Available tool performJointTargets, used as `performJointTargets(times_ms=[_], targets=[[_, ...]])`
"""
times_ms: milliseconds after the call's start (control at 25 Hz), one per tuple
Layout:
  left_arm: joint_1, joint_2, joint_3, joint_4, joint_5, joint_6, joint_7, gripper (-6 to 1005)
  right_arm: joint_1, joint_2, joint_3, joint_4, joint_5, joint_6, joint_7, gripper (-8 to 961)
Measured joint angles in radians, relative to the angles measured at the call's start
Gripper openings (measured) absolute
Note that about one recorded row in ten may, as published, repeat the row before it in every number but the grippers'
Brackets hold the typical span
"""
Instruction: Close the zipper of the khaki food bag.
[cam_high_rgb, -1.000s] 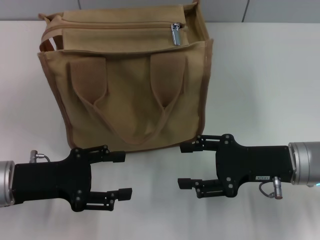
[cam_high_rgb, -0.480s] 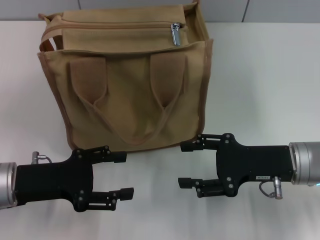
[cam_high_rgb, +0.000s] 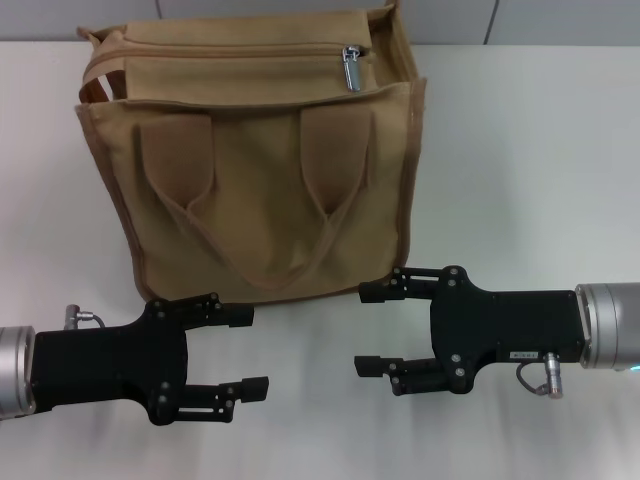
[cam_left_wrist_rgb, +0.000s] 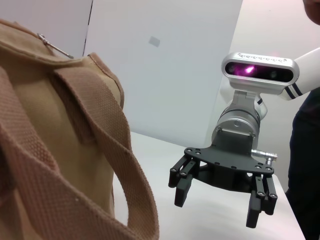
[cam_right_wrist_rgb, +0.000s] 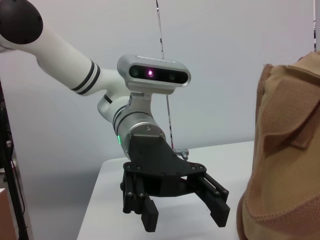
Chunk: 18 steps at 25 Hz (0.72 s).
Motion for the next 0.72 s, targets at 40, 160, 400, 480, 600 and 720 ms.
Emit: performJointTargets(times_ms=[40,160,400,480,600,720], targets=[[0.0,0.0,0.0,0.0,0.0,0.0,0.0,830,0.0,0.0,0.0,0.001,0.0,0.0,0.0,743],[0.0,0.0,0.0,0.001,0.002,0.0,0.001,830,-0.001,0.0,0.0,0.001,0.0,0.0,0.0,743],[0.0,0.0,0.0,0.003,0.002,0.0,0.001,830,-0.003,0.0,0.0,0.001,0.001,-0.001,0.0,743],[-0.001,0.0,0.0,0.003,0.002,0.0,0.001,830,-0.004,0.0,0.0,0.001,0.001,-0.001,0.0,743],[0.0,0.0,0.0,0.005,0.001,0.0,0.001,829,-0.008,0.0,0.0,0.001,0.001,-0.001,0.0,742],[0.0,0.0,0.0,0.005,0.001,0.0,0.001,829,-0.01,0.0,0.0,0.001,0.001,-0.002,0.0,742]])
